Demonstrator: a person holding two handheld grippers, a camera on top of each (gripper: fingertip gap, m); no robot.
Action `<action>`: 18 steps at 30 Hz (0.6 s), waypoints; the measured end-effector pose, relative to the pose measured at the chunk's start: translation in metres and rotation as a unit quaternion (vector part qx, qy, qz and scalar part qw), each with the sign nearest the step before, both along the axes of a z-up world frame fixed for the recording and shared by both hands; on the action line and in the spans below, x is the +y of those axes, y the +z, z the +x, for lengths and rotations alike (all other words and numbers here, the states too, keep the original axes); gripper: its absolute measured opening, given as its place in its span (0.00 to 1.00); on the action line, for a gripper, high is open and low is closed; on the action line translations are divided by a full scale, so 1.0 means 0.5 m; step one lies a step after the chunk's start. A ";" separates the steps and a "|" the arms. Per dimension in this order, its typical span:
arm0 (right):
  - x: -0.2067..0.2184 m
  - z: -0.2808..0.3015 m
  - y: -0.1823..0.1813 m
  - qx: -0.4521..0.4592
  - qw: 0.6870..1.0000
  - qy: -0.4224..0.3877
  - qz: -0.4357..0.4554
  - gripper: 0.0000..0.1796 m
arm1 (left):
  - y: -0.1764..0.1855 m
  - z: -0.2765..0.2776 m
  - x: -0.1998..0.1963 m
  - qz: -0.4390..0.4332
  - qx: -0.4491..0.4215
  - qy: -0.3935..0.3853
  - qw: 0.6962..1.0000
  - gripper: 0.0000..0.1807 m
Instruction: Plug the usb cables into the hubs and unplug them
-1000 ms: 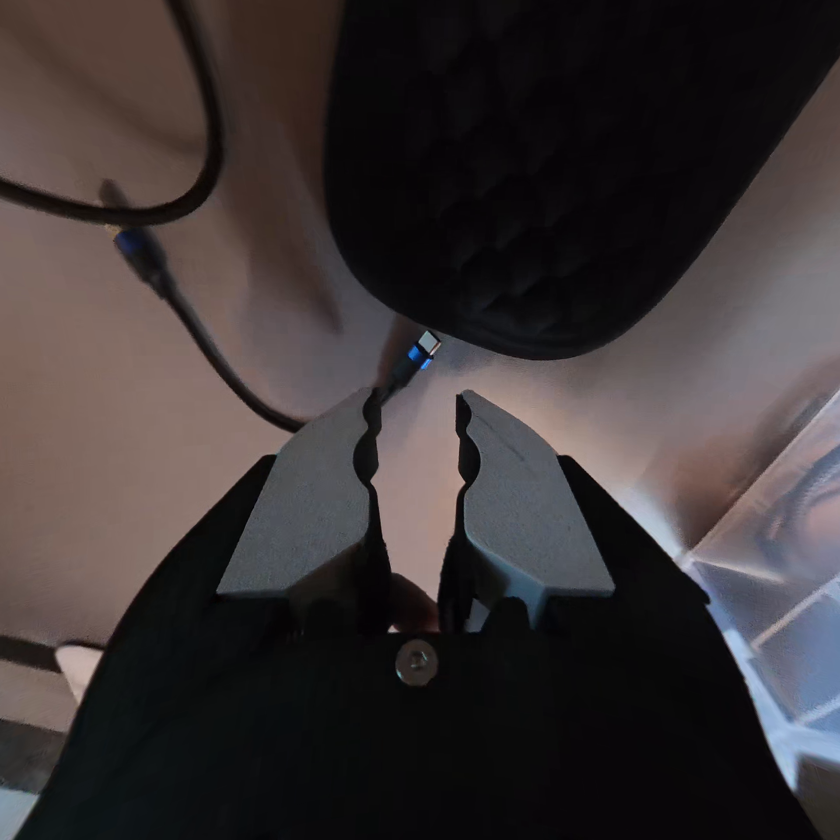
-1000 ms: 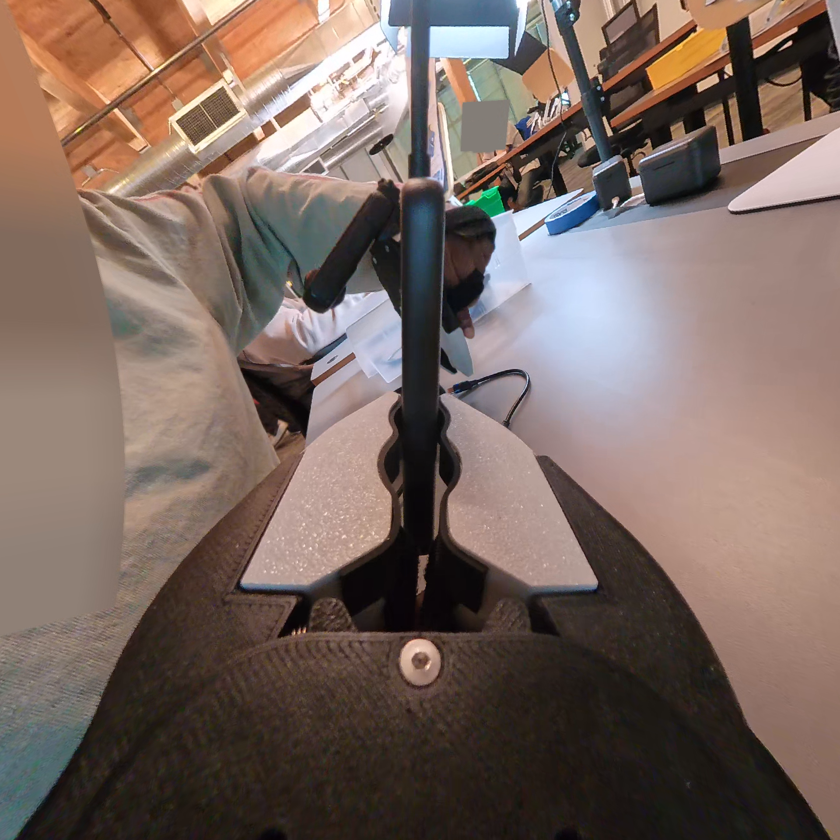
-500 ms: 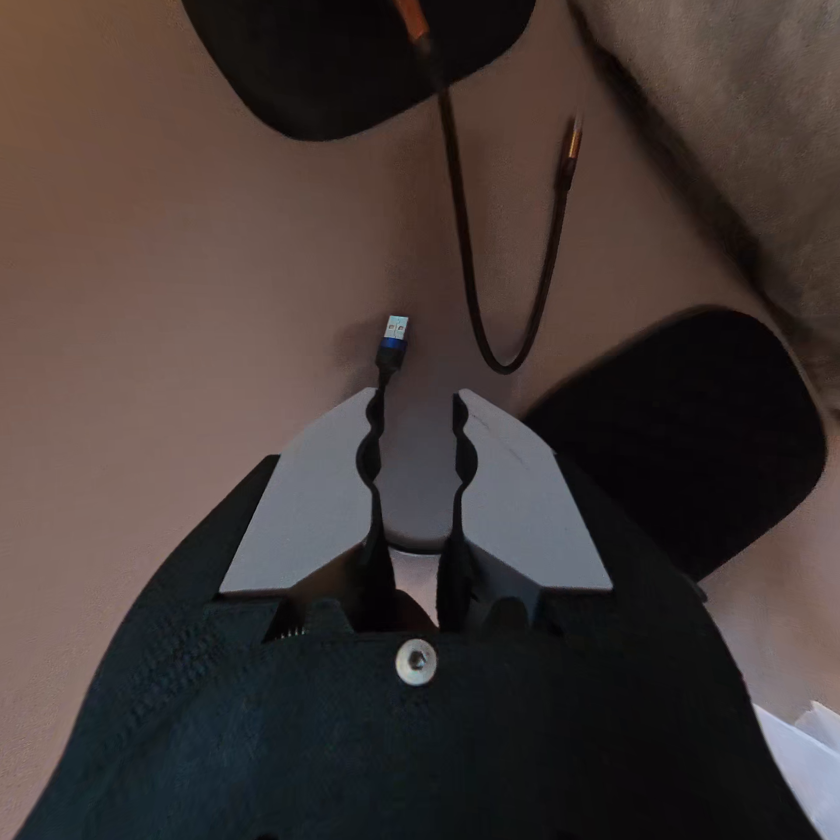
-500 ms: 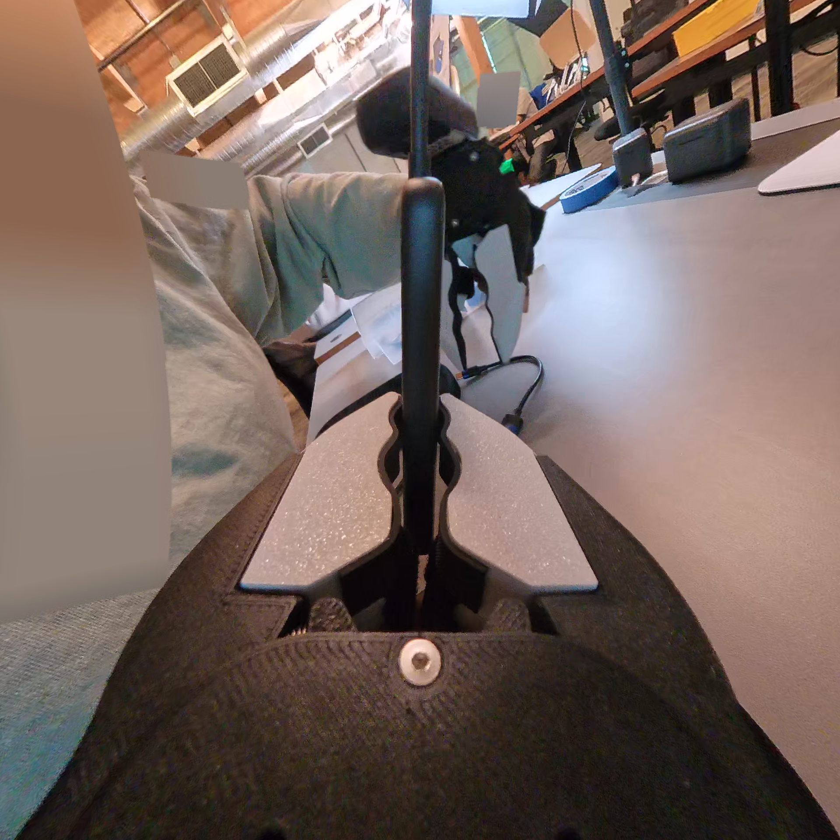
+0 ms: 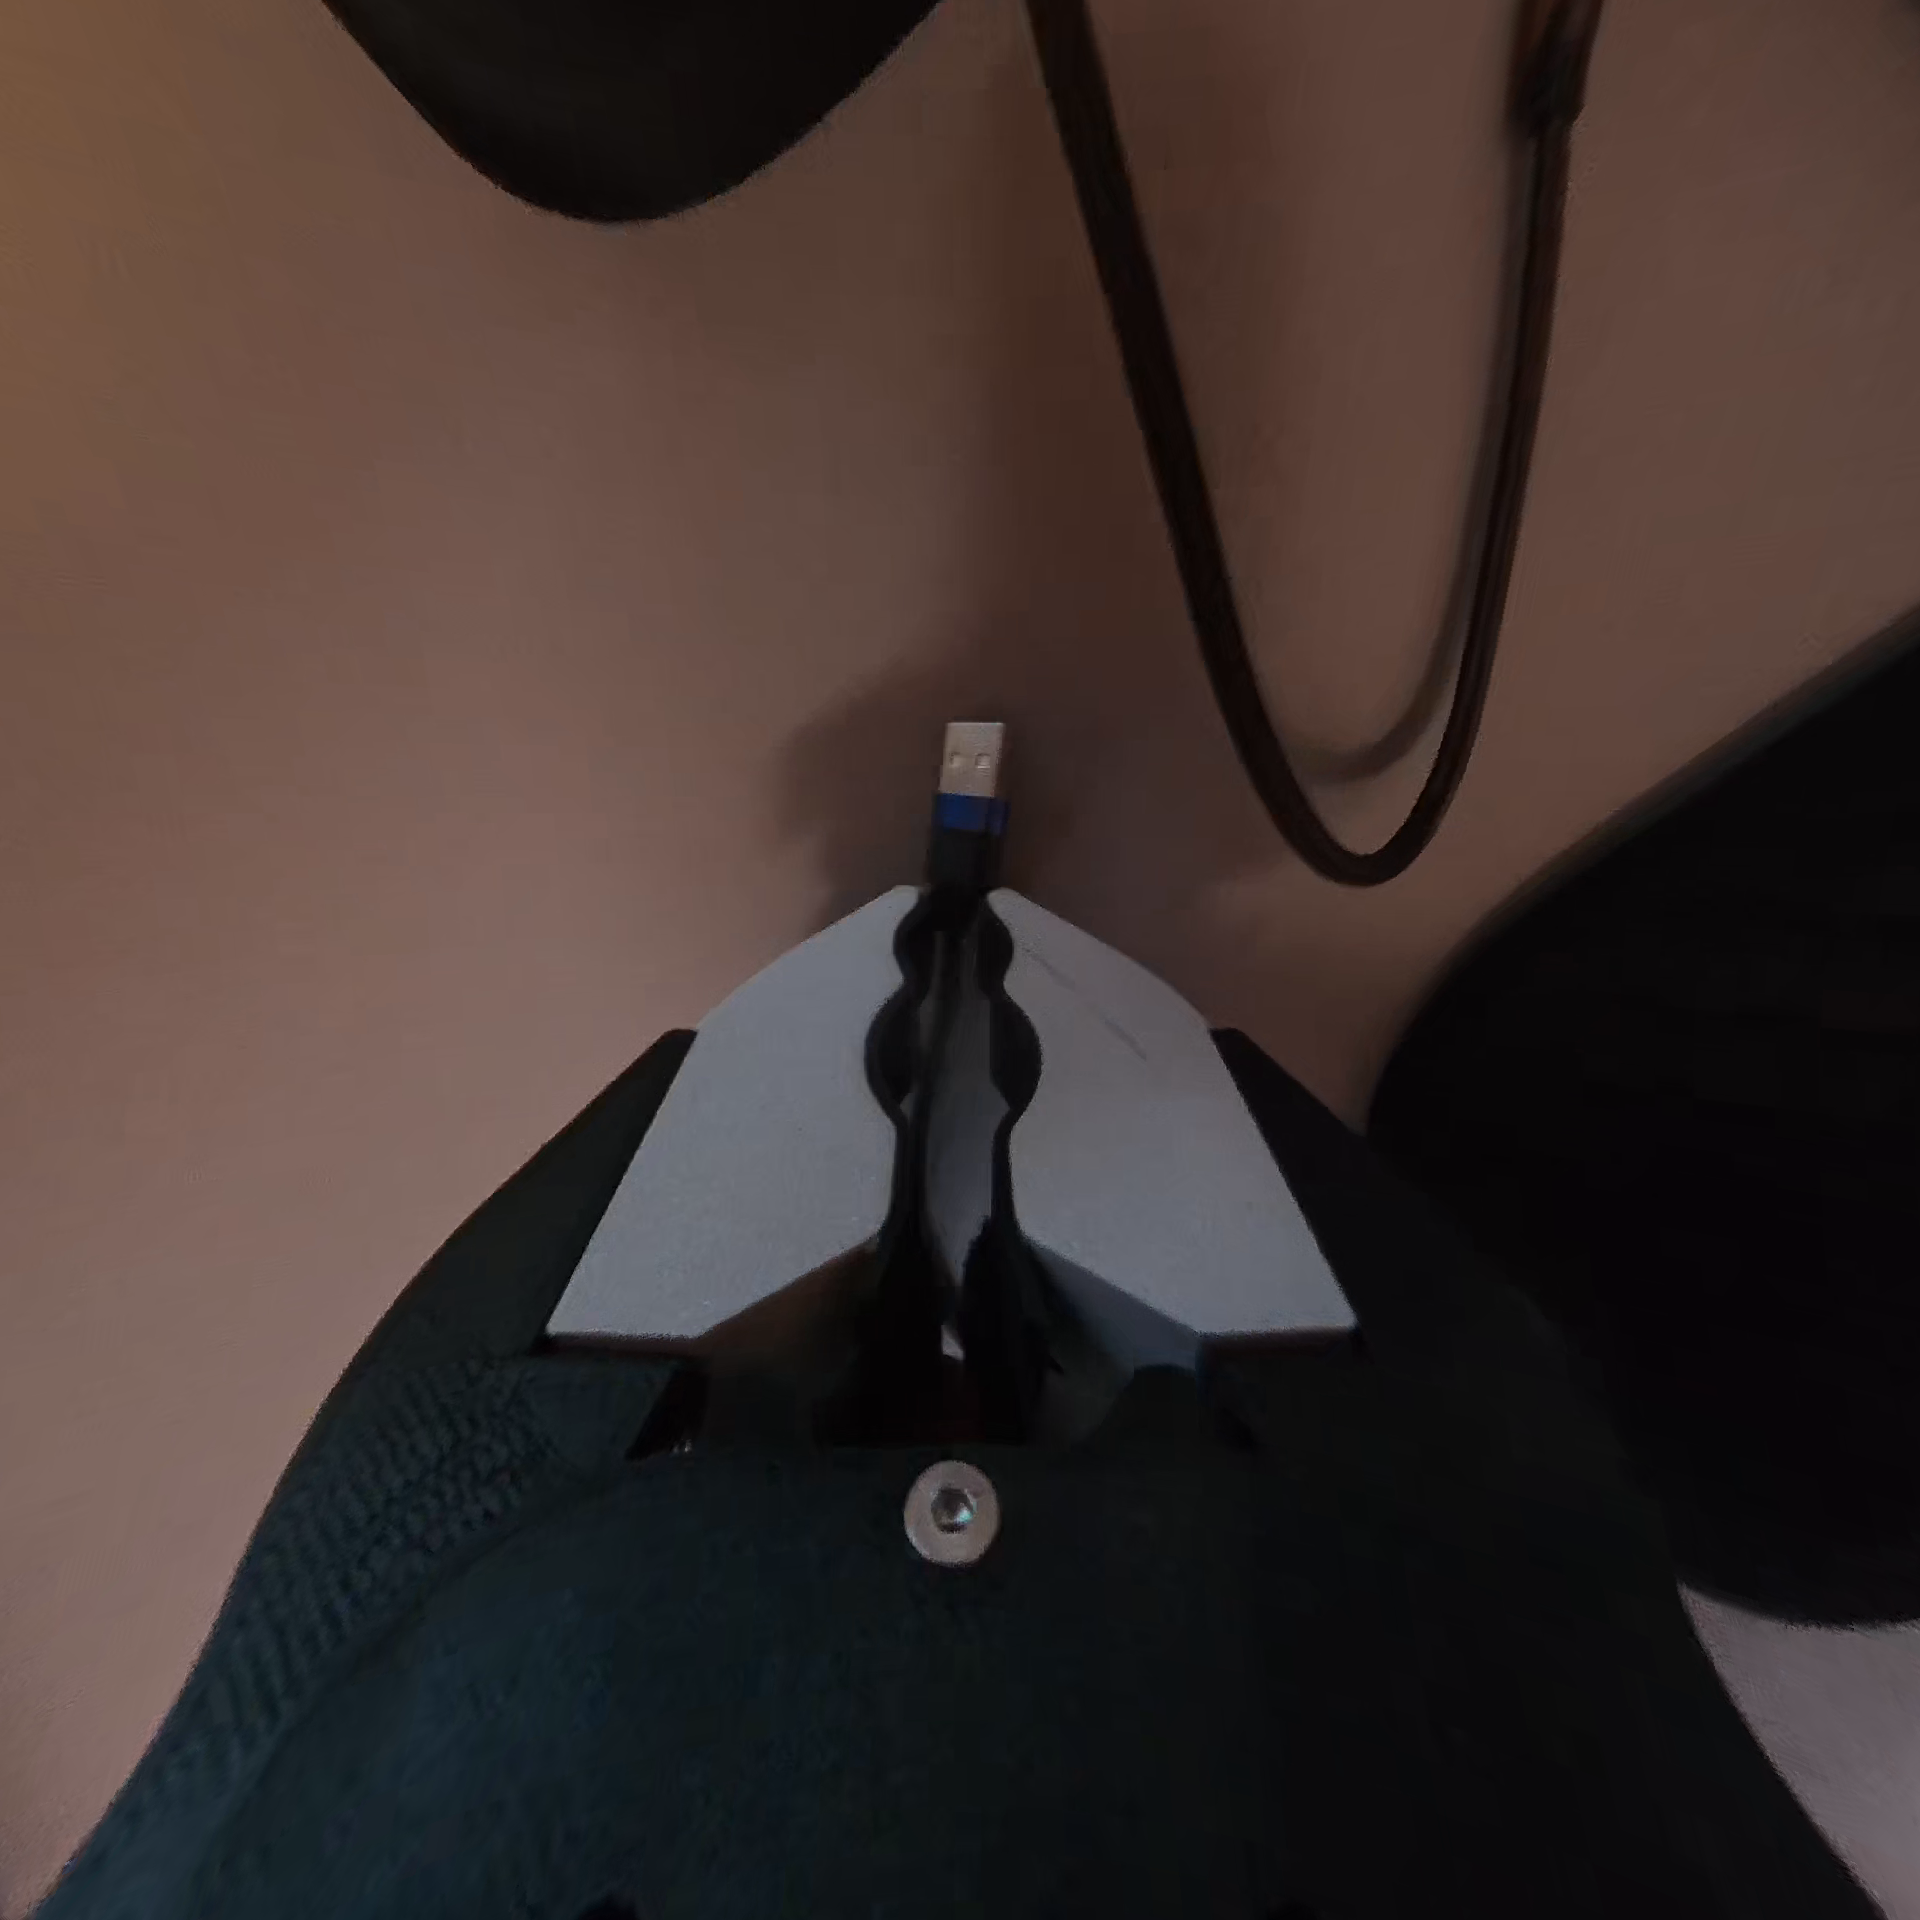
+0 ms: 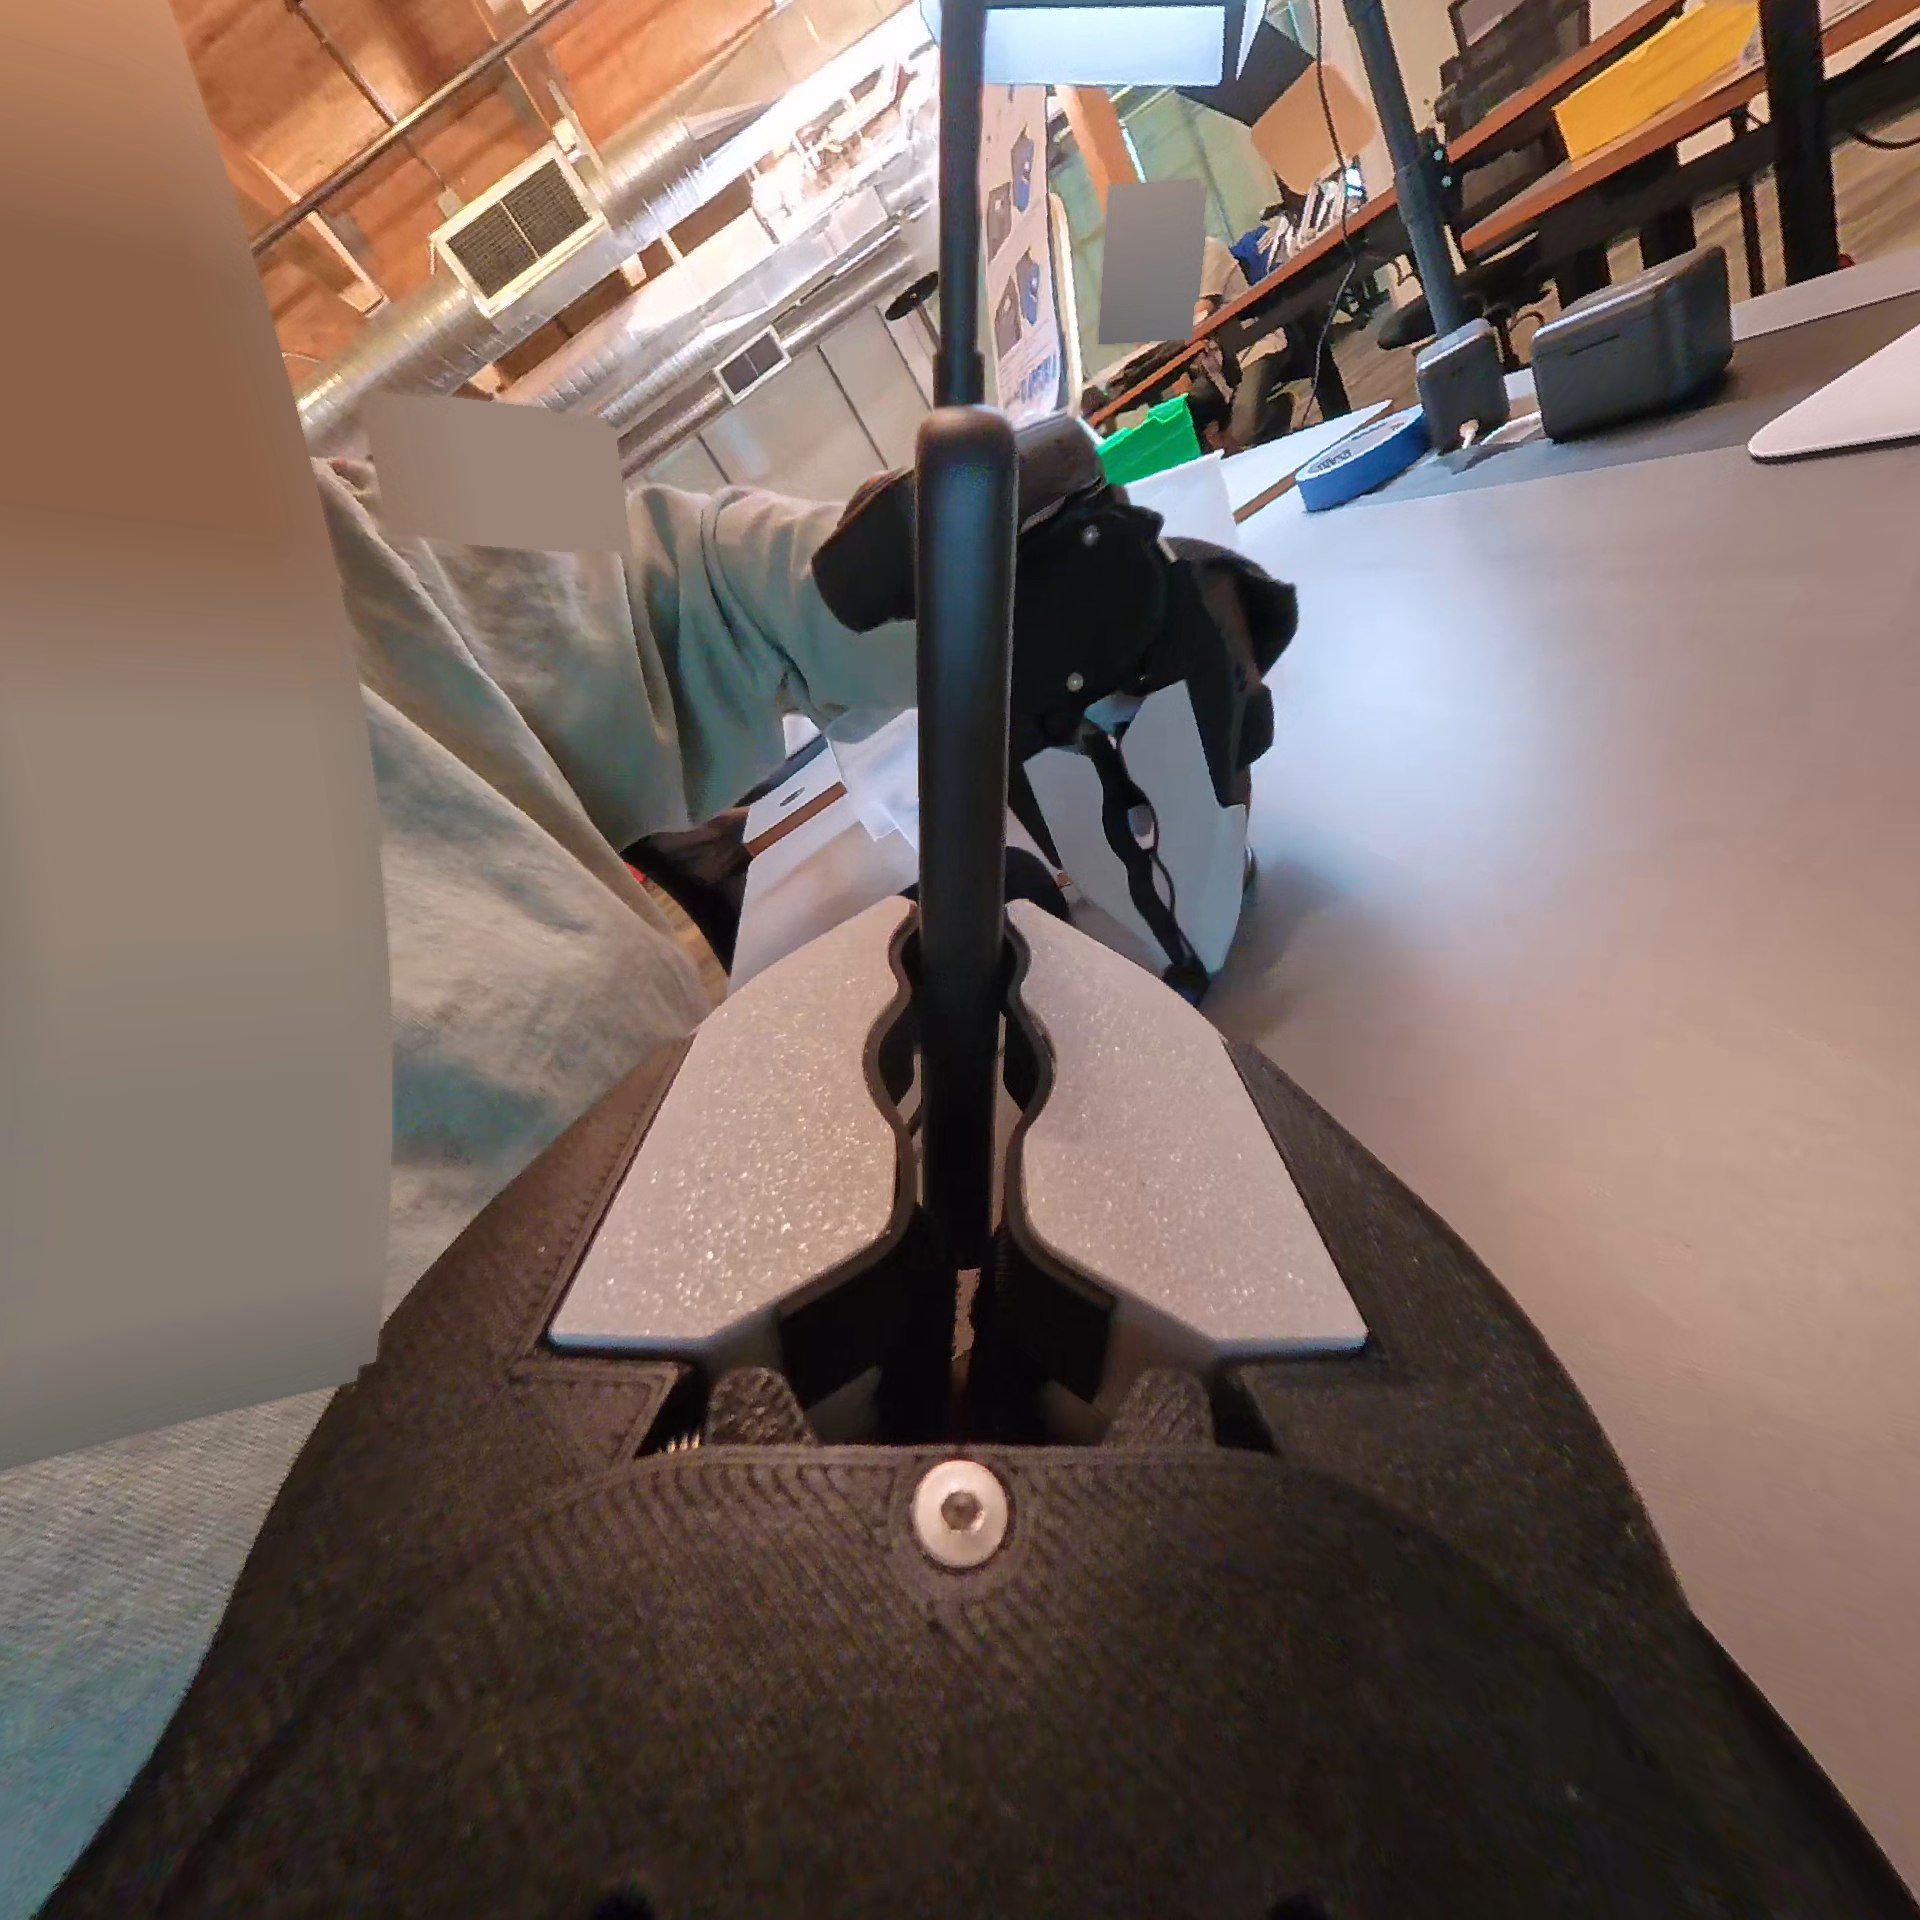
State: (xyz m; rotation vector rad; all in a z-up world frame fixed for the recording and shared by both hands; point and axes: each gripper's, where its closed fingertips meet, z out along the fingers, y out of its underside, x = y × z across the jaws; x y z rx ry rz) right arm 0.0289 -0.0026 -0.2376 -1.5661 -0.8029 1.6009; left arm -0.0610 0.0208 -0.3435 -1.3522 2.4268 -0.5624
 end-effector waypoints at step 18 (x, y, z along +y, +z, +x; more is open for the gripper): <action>0.022 -0.012 0.046 0.088 0.987 0.030 -0.131 0.07 | 0.326 -0.012 0.029 0.233 -0.270 0.301 0.884 0.03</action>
